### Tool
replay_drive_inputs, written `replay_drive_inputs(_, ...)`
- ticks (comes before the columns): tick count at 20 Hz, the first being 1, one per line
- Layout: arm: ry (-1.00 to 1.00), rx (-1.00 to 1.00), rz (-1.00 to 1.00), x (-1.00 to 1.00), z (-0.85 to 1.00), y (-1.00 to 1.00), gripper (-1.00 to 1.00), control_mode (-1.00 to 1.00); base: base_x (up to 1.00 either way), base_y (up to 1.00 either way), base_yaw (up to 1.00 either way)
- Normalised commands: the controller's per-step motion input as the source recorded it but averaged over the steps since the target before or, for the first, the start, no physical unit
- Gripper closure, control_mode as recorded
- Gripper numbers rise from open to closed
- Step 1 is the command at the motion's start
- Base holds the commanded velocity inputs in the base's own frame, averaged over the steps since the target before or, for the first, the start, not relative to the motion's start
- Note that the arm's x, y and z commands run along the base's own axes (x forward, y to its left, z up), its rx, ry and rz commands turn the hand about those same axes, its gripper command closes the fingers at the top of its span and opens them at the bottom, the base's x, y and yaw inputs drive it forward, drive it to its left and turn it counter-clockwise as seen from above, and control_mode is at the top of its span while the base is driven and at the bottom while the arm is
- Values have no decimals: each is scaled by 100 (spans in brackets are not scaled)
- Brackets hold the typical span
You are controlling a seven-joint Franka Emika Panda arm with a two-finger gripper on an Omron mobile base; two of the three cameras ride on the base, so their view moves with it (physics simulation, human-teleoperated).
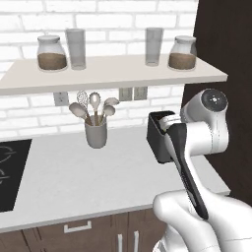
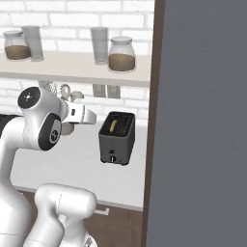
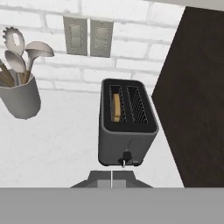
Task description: Start the toaster. Once the lever pops up, take the bread to the plate on the dining counter.
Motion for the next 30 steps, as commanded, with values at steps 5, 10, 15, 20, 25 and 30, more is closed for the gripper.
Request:
replay_drive_inputs(5, 0, 0, 0, 0, 0, 0, 100, -100, 0, 0, 0)
replay_drive_inputs(10, 0, 0, 0, 0, 0, 0, 100, -100, 0, 0, 0)
replay_drive_inputs(15, 0, 0, 0, 0, 0, 0, 100, -100, 0, 0, 0)
replay_drive_inputs(20, 0, 0, 0, 0, 0, 0, 100, -100, 0, 0, 0)
replay_drive_inputs(25, 0, 0, 0, 0, 0, 0, 100, -100, 0, 0, 0)
replay_drive_inputs(30, 0, 0, 0, 0, 0, 0, 100, -100, 0, 0, 0)
